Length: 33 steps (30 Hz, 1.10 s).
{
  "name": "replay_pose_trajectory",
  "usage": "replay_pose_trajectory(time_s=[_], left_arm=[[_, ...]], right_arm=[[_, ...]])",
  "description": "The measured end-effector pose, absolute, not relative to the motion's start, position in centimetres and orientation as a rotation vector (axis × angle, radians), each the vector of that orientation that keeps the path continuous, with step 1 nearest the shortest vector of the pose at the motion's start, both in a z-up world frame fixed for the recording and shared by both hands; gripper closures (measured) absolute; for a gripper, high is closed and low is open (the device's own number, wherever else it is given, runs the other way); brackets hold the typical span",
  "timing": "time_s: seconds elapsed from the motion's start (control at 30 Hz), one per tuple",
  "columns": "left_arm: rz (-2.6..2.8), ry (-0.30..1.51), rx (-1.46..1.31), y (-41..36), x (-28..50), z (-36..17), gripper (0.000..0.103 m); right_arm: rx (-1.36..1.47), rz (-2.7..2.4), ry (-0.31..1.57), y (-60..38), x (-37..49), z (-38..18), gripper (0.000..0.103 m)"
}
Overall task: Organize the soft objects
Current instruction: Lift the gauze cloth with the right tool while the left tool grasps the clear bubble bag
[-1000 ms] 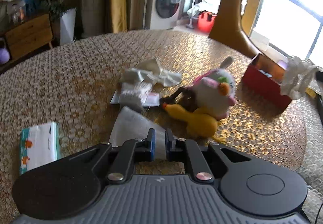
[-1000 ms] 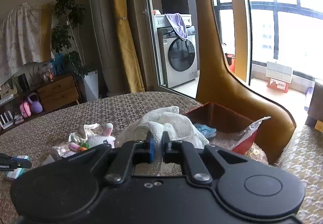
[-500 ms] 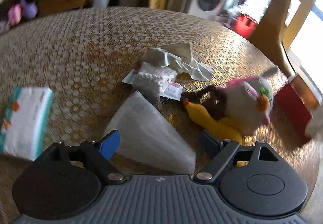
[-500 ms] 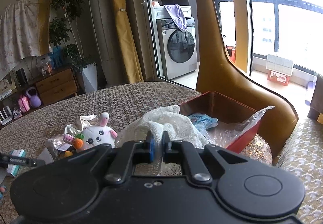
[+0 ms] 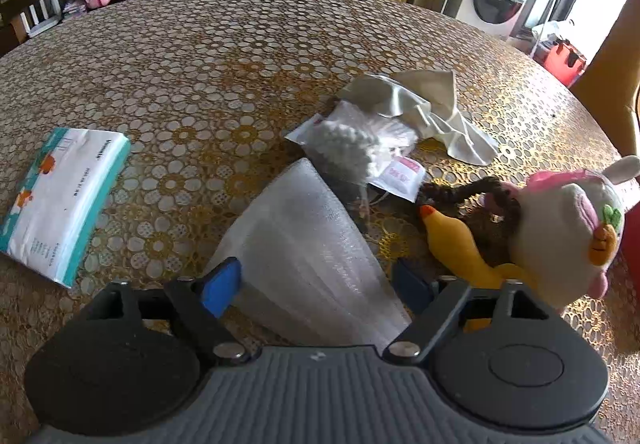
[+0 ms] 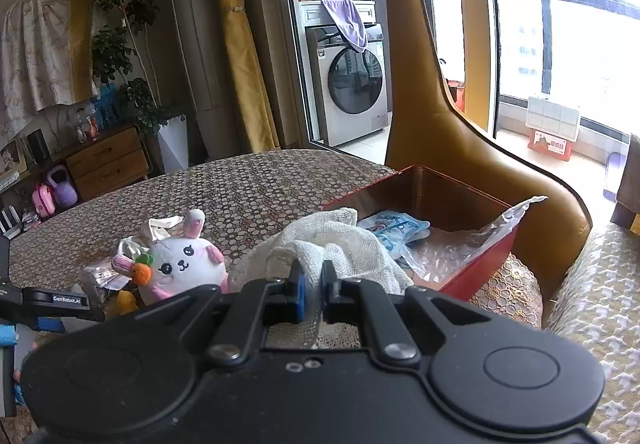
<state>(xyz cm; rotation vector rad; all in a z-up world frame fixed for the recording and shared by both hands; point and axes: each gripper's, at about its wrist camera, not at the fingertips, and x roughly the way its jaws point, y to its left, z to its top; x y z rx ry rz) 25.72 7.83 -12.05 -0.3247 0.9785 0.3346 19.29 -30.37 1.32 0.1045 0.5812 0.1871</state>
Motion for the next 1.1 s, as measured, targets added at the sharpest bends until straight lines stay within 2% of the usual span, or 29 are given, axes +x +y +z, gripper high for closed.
replay_pose_trajectory(time_s=[0.13,0.2,0.3,0.4,0.5,0.77,1.1], left_arm=[[0.35,0.97,-0.32,8.4,25.4,-11.9,0.045],[0.352,0.959,-0.335,8.9,25.2,-11.8,0.063],[0.338,0.949,-0.35,9.3,24.9,-11.7,0.078],[0.32,0.941,-0.377,9.6,24.5,-11.6,0.089],[0.283,0.928,-0.393,9.9,23.9,-11.5,0.092],[0.192,0.893,-0.408,10.5,21.0,-9.4,0.093],[-0.004,0.874,-0.383,7.3,19.5,-4.9,0.093]], right_arm=[[0.11,0.186,0.586,-30.5,19.5,1.1,0.096],[0.111,0.186,0.585,-30.5,19.5,1.1,0.096],[0.111,0.188,0.585,-30.5,19.5,1.1,0.096],[0.112,0.186,0.583,-30.5,19.5,1.0,0.096],[0.113,0.185,0.58,-30.5,19.2,1.2,0.096],[0.12,0.189,0.555,-31.0,18.3,2.0,0.096],[0.139,0.194,0.522,-32.4,17.4,3.0,0.096]])
